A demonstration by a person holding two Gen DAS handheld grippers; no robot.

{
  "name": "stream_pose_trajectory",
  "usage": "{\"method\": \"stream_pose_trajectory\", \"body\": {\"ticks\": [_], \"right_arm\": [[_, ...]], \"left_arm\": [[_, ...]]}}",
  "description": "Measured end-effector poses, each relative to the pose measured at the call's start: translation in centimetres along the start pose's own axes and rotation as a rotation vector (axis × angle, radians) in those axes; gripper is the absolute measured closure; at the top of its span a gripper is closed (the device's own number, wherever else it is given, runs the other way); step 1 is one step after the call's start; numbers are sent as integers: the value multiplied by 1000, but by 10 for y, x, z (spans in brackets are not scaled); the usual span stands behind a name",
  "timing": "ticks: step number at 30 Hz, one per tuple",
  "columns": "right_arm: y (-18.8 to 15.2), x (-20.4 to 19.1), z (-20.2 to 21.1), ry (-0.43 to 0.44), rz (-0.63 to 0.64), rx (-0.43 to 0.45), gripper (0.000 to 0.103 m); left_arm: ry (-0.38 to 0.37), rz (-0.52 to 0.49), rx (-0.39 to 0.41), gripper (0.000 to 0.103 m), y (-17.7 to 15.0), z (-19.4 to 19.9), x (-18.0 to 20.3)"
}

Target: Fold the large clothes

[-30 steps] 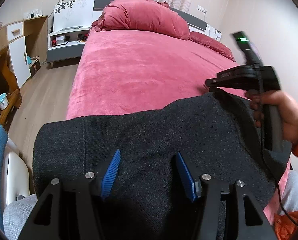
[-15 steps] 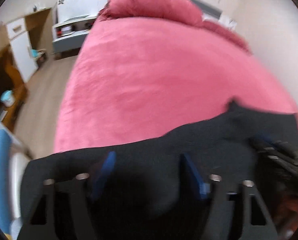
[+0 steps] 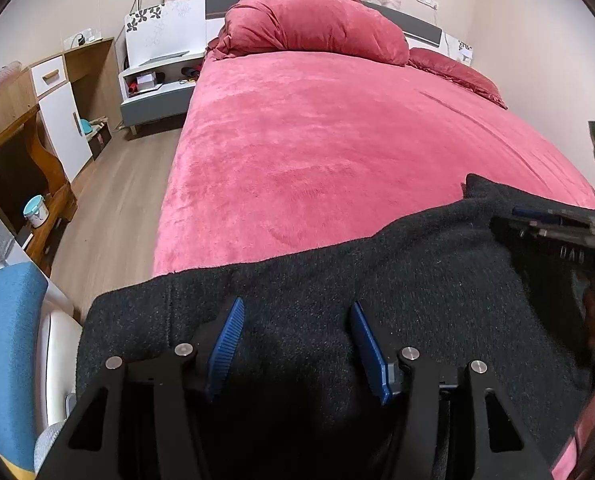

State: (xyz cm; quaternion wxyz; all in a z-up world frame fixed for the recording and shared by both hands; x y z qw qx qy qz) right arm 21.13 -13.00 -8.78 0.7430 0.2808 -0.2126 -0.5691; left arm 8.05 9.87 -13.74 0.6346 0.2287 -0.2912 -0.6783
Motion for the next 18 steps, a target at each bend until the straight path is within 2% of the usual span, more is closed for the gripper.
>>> {"method": "stream_pose_trajectory", "body": {"ticks": [2, 3, 4, 5, 6, 7, 9, 10, 11, 13, 14, 15, 16, 18], "right_arm": [[1, 24, 4, -18, -48, 10, 58], [0, 40, 10, -69, -85, 20, 69], [-3, 56, 17, -151, -131, 12, 66], [-6, 68, 24, -194, -182, 6, 66], [-12, 82, 37, -193, -264, 19, 66], [-19, 91, 49, -140, -325, 45, 63], [-38, 103, 66, -17, -412, 66, 52], [-47, 104, 69, -9, -419, 42, 52], [-57, 105, 70, -18, -415, 15, 52], [-81, 111, 71, -31, -395, -20, 52], [-91, 117, 74, -30, -385, -20, 52], [-99, 125, 80, -29, -377, -6, 53], [-106, 136, 87, -48, -375, 6, 53], [-118, 170, 101, -148, -392, 13, 56]], "left_arm": [[1, -10, -6, 46, 0, -1, 3], [6, -16, -15, 46, 2, -1, 4], [12, -19, -21, 46, 3, -1, 6], [32, -24, -42, 47, 7, 1, 9], [48, -17, -54, 44, 10, 4, 13], [56, -2, -57, 41, 13, 8, 16], [-6, 47, -21, 28, 18, 18, 28], [-22, 55, -10, 22, 20, 20, 35], [-29, 51, 1, 15, 20, 20, 43], [-51, 11, -3, 14, 17, 15, 59], [-44, -33, -27, 14, 13, 9, 67], [10, -106, -59, 14, 6, 0, 74], [33, -141, -67, 14, -1, -4, 76], [10, -115, -46, 14, -4, -3, 70]]}}
Point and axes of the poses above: each gripper's, at about its wrist camera, not at the fingertips, and z roughly against the way its jaws point, x to its right, y to its top, the point moved 1 cm from there along -z, roughly the way its jaws point, and after that the axes turned 3 degrees about x, right-handed, at the moved point
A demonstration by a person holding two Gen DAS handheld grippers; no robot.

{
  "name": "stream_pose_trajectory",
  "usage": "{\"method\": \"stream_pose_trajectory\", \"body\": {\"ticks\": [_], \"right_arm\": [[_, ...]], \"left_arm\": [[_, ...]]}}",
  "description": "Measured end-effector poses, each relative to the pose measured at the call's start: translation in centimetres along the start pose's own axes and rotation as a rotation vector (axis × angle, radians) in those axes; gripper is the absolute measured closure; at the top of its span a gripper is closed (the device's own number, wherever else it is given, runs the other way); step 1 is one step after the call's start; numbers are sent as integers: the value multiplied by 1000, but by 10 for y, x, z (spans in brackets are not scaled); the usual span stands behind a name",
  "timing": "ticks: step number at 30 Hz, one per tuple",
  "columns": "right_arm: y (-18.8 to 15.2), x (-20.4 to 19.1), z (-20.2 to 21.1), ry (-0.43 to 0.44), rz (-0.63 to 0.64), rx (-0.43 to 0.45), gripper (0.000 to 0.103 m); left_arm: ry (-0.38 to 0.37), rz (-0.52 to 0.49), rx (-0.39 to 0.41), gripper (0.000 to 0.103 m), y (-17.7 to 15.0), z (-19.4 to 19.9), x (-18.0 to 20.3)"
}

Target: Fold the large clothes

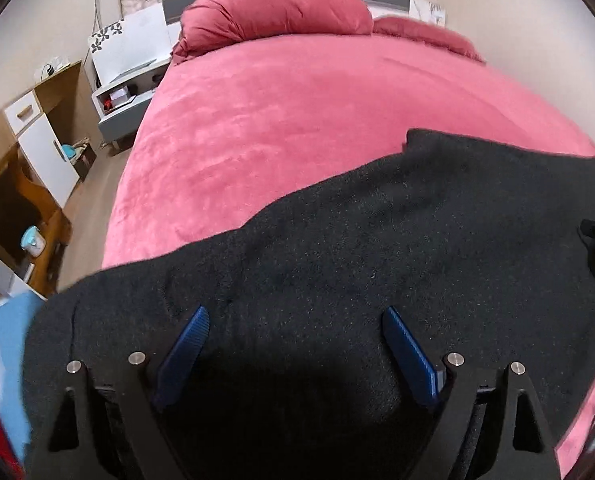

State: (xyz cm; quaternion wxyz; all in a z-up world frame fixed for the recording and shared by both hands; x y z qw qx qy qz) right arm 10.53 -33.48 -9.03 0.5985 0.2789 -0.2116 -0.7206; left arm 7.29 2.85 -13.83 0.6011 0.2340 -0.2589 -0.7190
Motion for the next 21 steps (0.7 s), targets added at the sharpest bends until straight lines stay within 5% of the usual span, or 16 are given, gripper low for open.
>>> {"method": "stream_pose_trajectory", "body": {"ticks": [4, 8, 13, 18, 20, 21], "right_arm": [[10, 102, 45, 32, -292, 144, 56], [1, 217, 93, -180, -587, 271, 52], [-11, 341, 103, -257, -916, 257, 51], [-4, 412, 91, -201, -1027, 234, 51], [9, 419, 83, -204, -1011, 212, 76], [15, 418, 80, -216, -992, 197, 80]], "left_arm": [[13, 28, -40, 14, 6, 4, -2], [-4, 68, 15, 14, 11, 16, 7], [38, 41, -42, 4, 7, -4, 22], [6, 121, -27, 0, 1, -10, 12], [11, 117, -27, 0, 1, -9, 14], [12, 116, -27, 0, 1, -10, 14]]}}
Point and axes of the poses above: each gripper's, at about its wrist camera, not at the fingertips, and z roughly against the way its jaws point, x to its right, y to its top, the point moved 1 cm from there along -z, roughly the way its jaws point, and after that the axes turned 3 degrees about x, right-handed, at the moved point
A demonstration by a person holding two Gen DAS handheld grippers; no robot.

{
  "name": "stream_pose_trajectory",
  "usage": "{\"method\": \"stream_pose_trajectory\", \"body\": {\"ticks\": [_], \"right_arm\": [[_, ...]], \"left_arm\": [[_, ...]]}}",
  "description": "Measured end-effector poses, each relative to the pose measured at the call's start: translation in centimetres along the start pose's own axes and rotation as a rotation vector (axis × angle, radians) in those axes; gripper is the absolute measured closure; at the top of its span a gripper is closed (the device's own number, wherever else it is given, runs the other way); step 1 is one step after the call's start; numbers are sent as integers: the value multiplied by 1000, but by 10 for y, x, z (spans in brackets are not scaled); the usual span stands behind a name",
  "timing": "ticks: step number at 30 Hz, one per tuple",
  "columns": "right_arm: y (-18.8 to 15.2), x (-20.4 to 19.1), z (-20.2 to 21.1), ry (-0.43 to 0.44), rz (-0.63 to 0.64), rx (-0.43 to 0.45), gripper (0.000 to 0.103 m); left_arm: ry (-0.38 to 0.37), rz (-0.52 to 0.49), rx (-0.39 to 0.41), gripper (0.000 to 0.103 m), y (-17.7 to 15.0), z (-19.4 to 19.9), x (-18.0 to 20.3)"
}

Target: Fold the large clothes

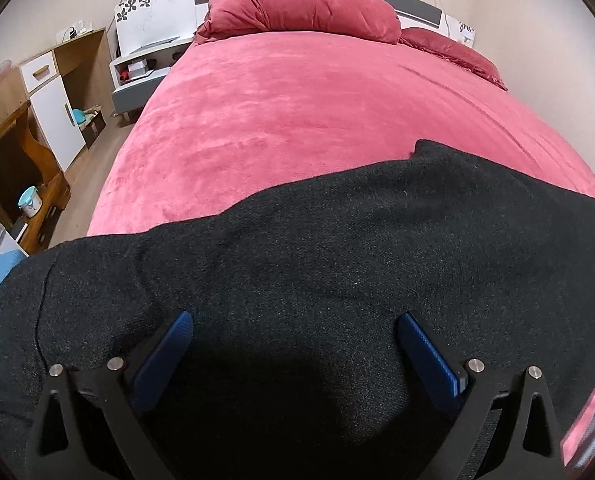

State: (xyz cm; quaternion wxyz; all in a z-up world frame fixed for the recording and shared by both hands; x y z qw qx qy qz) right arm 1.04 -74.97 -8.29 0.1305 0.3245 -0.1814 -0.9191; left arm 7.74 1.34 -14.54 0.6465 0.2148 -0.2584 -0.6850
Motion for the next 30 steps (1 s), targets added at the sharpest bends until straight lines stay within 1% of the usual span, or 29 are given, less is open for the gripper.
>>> {"method": "stream_pose_trajectory", "body": {"ticks": [1, 2, 3, 5, 6, 7, 8, 10, 11, 12, 13, 15, 16, 17, 18, 19, 20, 21, 22, 24, 26, 28, 29, 30], "right_arm": [[1, -9, -1, -1, 22, -9, 82], [5, -15, 2, 29, 38, -10, 82], [10, -22, 9, 110, 47, 1, 82], [15, -23, 21, 236, 22, 34, 82], [16, -18, 25, 273, -1, 49, 82], [16, -12, 21, 255, -12, 45, 82], [15, -6, 14, 207, -4, 24, 81], [9, 10, -4, 96, 27, -27, 71], [6, 20, -5, 86, 11, -21, 64], [5, 28, -4, 105, -21, -4, 53], [2, 36, -1, 124, -59, 16, 47], [-4, 48, 3, 140, -106, 24, 42], [-8, 51, 4, 178, -117, 16, 42], [-13, 50, 2, 277, -123, -13, 42], [-17, 47, 3, 349, -120, -31, 42], [-20, 43, 0, 382, -111, -37, 42], [-21, 40, -4, 367, -108, -36, 42], [-22, 41, -11, 345, -133, -44, 41], [-23, 45, -19, 356, -184, -49, 41], [-23, 53, -24, 410, -268, 0, 41], [-25, 56, -28, 439, -302, 20, 41], [-26, 52, -30, 451, -304, 25, 43], [-26, 50, -30, 455, -297, 15, 47], [-28, 48, -32, 458, -297, -14, 68]], "left_arm": [[0, 0, 1, 0, 1, -2, -2], [-1, 0, 3, 0, 0, -1, -1], [-2, 1, 3, 0, 0, 0, -1], [-2, 1, 3, 0, 0, 0, -1], [-1, -1, 4, 0, -1, 0, 0], [0, -1, 6, 0, -1, 0, 0], [0, -2, 6, 0, -1, 0, -1], [-1, -2, 7, 0, -2, 1, 0], [-2, -1, 6, 0, -2, 1, 0], [-3, -1, 6, 0, -2, 1, -1], [-3, -2, 6, 0, -2, 1, -2], [-4, -2, 10, 0, -2, 1, -2], [-5, -3, 11, 0, -2, 1, -2], [-5, -3, 12, 0, -3, 1, -2], [-5, -3, 12, 0, -3, 1, -2], [-5, -3, 12, 0, -3, 1, -2], [-5, -3, 12, 0, -3, 1, -2], [-5, -3, 12, 0, -3, 2, -2], [-5, -3, 12, 0, -3, 1, -2], [-6, -3, 13, 0, -3, 2, -2], [-7, -4, 15, 0, -3, 1, -2], [-4, -5, 15, 0, -3, 1, -1], [5, -9, 6, 0, -2, 2, 0], [21, -9, -15, 2, 2, 4, 3]]}}
Point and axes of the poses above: each gripper's, at about its wrist camera, not at the fingertips, and z roughly against the way its jaws point, x to its right, y to its top, the point moved 1 cm from there along -z, roughly the way its jaws point, and after that the axes turned 3 degrees about x, right-handed, at the moved point
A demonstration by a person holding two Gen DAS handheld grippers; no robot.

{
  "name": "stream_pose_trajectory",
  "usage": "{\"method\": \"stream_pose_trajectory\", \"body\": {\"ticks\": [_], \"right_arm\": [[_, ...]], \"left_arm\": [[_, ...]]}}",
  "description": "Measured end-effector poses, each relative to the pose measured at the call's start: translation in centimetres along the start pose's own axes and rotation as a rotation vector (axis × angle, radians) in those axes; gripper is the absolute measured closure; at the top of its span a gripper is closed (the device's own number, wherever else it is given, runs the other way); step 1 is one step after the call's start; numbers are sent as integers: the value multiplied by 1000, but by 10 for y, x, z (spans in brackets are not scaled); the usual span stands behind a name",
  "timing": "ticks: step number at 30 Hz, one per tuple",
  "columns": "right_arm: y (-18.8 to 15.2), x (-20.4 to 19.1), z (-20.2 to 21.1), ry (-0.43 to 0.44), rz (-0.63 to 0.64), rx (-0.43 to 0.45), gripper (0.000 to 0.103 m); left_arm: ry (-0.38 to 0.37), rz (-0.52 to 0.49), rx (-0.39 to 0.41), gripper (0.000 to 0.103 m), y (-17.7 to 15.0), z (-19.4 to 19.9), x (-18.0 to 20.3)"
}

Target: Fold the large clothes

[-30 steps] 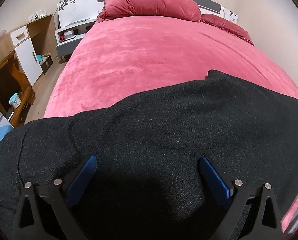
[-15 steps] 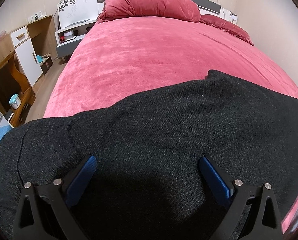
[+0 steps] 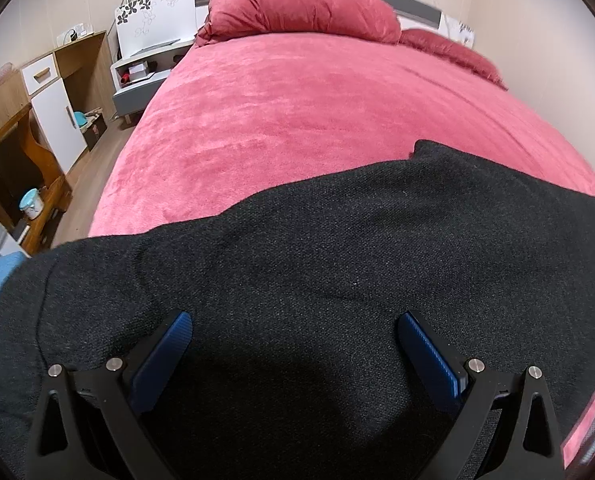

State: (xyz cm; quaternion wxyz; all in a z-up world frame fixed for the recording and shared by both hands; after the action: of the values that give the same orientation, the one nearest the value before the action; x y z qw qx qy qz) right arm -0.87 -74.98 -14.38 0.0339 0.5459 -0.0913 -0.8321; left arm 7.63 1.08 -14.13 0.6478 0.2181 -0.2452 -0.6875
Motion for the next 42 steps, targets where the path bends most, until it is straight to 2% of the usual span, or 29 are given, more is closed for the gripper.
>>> {"method": "stream_pose_trajectory", "body": {"ticks": [1, 2, 3, 5, 7, 12, 16, 19, 20, 21, 22, 23, 24, 26, 29, 35, 39, 42], "right_arm": [[-2, 2, -5, -6, -19, -42, 83], [-5, 7, -7, -5, -38, -77, 83], [-6, 8, -6, -10, -40, -76, 84], [-11, 6, -4, -27, -18, -76, 84], [-10, 5, -8, -38, -27, -73, 85], [-9, -4, -7, -90, -19, -65, 86], [-7, -10, 1, -100, -29, -70, 86], [-5, -16, 3, -116, -31, -81, 86], [-5, -19, 3, -125, -34, -84, 86], [-5, -22, 3, -131, -35, -88, 86], [-5, -26, 3, -133, -30, -91, 86], [-5, -32, 4, -135, -17, -95, 86], [-5, -41, 6, -129, 3, -100, 86], [-7, -54, 7, -116, 42, -105, 86], [-12, -80, 10, -107, 110, -112, 86], [-39, -135, 16, -137, 295, -107, 86], [-83, -188, 21, -92, 498, -130, 87], [-152, -237, 26, -32, 800, -188, 86]], "left_arm": [[4, 10, -10, 6, 2, 3, 1], [1, 36, -6, 20, 5, 8, 3], [-25, 69, 20, 24, 8, 17, 8], [-95, 91, 70, 21, 15, 31, 25], [-181, 28, 83, 16, 25, 39, 66], [-334, -179, 49, 15, 41, 31, 176], [-455, -259, -11, 14, 50, 14, 262], [-450, -296, -84, 10, 44, -12, 315], [-413, -319, -105, 2, 38, -22, 328], [-347, -375, -108, 0, 31, -31, 343], [-283, -450, -63, 0, 23, -31, 355], [-264, -484, -23, 0, 21, -28, 360], [-260, -499, 2, 0, 20, -24, 362], [-291, -459, -31, 0, 23, -22, 355], [-354, -346, -98, 0, 34, -14, 329], [-384, -134, -67, 0, 40, 13, 249], [-372, -42, -37, 0, 39, 22, 202], [-354, 40, -19, 0, 31, 23, 161]]}}
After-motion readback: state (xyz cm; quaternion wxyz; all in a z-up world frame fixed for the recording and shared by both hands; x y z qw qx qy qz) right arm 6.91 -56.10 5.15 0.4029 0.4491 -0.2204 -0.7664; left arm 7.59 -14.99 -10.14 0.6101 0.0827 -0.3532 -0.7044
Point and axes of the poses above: each gripper's, at about its wrist camera, not at the fingertips, and z roughly against the way its jaws point, x to its right, y to its top, the point moved 1 cm from there along -z, roughly the way its jaws point, and after that the axes turned 3 degrees about x, right-handed, at the moved point
